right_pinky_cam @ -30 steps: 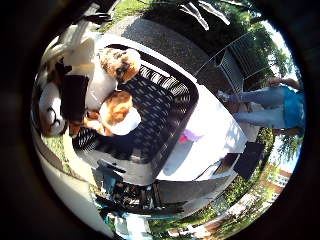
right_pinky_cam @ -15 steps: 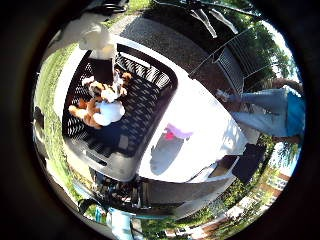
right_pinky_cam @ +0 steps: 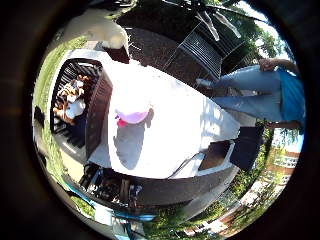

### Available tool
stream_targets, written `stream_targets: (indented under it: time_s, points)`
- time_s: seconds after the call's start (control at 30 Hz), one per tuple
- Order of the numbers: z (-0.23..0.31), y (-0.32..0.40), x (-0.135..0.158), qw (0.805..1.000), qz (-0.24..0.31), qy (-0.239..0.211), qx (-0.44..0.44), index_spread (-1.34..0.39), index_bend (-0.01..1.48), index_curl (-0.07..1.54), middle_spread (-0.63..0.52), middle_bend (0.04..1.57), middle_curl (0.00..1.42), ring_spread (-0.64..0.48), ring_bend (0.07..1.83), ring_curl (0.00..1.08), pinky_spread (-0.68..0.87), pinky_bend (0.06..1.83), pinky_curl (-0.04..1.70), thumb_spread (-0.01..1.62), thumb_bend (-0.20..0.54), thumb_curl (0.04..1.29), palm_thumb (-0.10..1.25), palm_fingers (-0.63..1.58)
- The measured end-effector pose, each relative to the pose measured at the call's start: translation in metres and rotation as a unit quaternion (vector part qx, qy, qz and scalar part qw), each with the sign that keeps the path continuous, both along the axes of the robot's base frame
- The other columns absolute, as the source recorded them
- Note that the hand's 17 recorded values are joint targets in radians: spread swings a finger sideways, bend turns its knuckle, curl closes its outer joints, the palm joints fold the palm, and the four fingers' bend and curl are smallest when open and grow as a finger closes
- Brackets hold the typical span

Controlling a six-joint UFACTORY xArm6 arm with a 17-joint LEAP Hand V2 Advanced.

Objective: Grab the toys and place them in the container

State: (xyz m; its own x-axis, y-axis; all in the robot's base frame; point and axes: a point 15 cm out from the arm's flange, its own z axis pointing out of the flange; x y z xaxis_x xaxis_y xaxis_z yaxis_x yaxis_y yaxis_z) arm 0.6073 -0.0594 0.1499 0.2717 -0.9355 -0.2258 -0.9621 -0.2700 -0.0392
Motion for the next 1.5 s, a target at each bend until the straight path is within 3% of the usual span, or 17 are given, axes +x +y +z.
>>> stream_targets:
  time_s: [0.17,0.37,0.7,0.87,0.97,1.03,1.17,1.27,1.5]
  points:
    - [-0.065,-0.015,0.007,0.999,-0.037,0.014,-0.022,-0.25,0.16,0.36,0.03,0.19,0.37,0.25,0.55,0.30,0.51,0.80,0.47,1.07,-0.044,0.44,0.76,0.07]
    - [-0.143,-0.023,0.004,0.996,-0.044,0.036,-0.075,-0.16,0.17,0.35,0.04,0.19,0.36,0.26,0.51,0.29,0.50,0.69,0.41,1.11,-0.042,0.41,0.65,0.08]
    - [-0.209,-0.016,-0.001,0.989,-0.037,0.042,-0.139,-0.08,0.18,0.32,0.02,0.19,0.36,0.27,0.47,0.28,0.49,0.61,0.33,1.11,-0.032,0.40,0.62,0.21]
    - [-0.223,-0.027,-0.006,0.980,-0.040,0.048,-0.189,-0.06,0.19,0.32,-0.01,0.22,0.36,0.29,0.54,0.29,0.50,0.60,0.30,1.10,-0.032,0.39,0.61,0.44]
    - [-0.221,-0.032,-0.007,0.979,-0.040,0.049,-0.192,-0.18,0.26,0.34,-0.07,0.43,0.43,0.24,0.70,0.32,0.52,0.65,0.27,1.10,-0.020,0.39,0.63,1.08]
    - [-0.219,-0.034,-0.008,0.979,-0.035,0.052,-0.193,-0.25,0.19,0.36,-0.08,0.64,0.53,0.19,0.92,0.42,0.49,0.84,0.36,1.09,0.012,0.42,0.73,1.34]
    - [-0.191,-0.047,0.005,0.980,-0.025,0.028,-0.196,-0.38,0.18,0.38,-0.14,0.87,0.67,0.09,1.17,0.55,0.44,1.09,0.50,1.07,0.050,0.49,0.89,1.17]
    - [-0.145,-0.071,0.020,0.981,-0.026,-0.005,-0.195,-0.47,0.22,0.41,-0.16,0.98,0.75,0.04,1.26,0.60,0.39,1.24,0.58,1.06,0.067,0.54,0.97,1.14]
    - [-0.054,-0.065,-0.019,0.989,-0.016,0.027,-0.148,-0.68,0.34,0.52,-0.20,1.11,0.88,-0.04,1.37,0.69,0.29,1.42,0.70,1.07,0.043,0.62,1.01,1.03]
